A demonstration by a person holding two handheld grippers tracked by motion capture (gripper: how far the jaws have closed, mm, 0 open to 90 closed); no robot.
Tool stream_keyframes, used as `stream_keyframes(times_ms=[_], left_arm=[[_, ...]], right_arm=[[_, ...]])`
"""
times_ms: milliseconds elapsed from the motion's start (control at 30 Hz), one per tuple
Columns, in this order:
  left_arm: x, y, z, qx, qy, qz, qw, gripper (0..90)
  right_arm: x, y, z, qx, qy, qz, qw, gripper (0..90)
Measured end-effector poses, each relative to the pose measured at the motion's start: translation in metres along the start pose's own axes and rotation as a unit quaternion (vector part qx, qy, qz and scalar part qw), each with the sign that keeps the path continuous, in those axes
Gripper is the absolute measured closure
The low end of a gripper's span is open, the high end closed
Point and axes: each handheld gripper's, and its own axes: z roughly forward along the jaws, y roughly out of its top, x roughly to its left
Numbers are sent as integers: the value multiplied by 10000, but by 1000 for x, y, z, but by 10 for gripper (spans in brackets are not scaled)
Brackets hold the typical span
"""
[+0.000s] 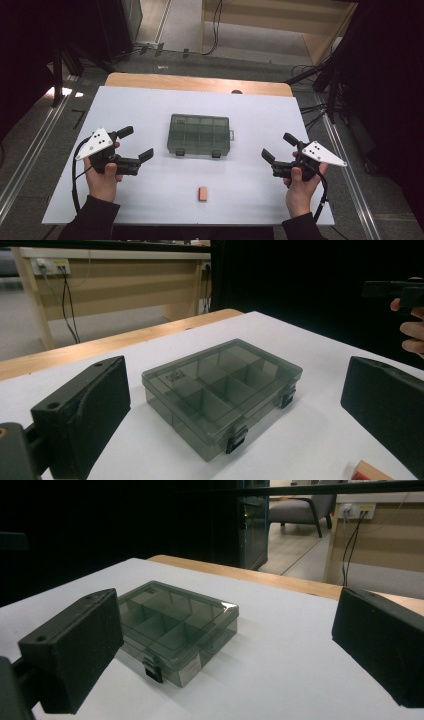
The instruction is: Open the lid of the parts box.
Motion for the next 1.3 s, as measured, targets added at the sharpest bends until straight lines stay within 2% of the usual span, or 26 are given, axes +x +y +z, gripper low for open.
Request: stream_keyframes(times_ms=[133,200,467,500,533,567,833,967,1000,1067,1100,1133,1167,1300], left_arm=[[0,1,7,-27,5,-23,10000,12],[0,1,10,-38,56,-38,10000,61],[0,1,23,-65,-2,-100,9999,61],[1,1,24,-75,-13,-130,9999,97],[0,1,25,-118,1,-167,9998,97],[0,1,27,-141,30,-179,9997,145],[1,-1,42,-75,-36,-183,9998,148],[2,-1,47,-37,6,-252,9997,149],[3,-1,48,-37,21,-252,9997,189],[4,-1,51,-41,10,-283,9996,195],[4,-2,52,-22,14,-289,9996,237],[5,-2,53,-20,13,-296,9996,237],[6,-2,55,1,45,-297,9995,247],[10,0,63,74,71,-335,9994,329]], right_arm=[[1,3,6,23,47,-29,10000,0],[1,4,9,26,72,-45,10000,0],[2,3,21,53,132,12,9999,0],[3,3,25,78,144,31,9999,0],[3,3,25,78,144,31,9999,0],[3,4,26,77,165,29,9998,0],[7,5,43,120,267,43,9996,0],[9,2,54,206,368,24,9991,0],[10,1,59,242,399,24,9989,0],[10,0,61,252,415,35,9988,0],[11,-1,65,262,398,66,9988,87],[11,-1,65,262,398,66,9988,87],[11,-1,67,255,330,83,9991,138],[10,-2,74,277,386,121,9988,149]])
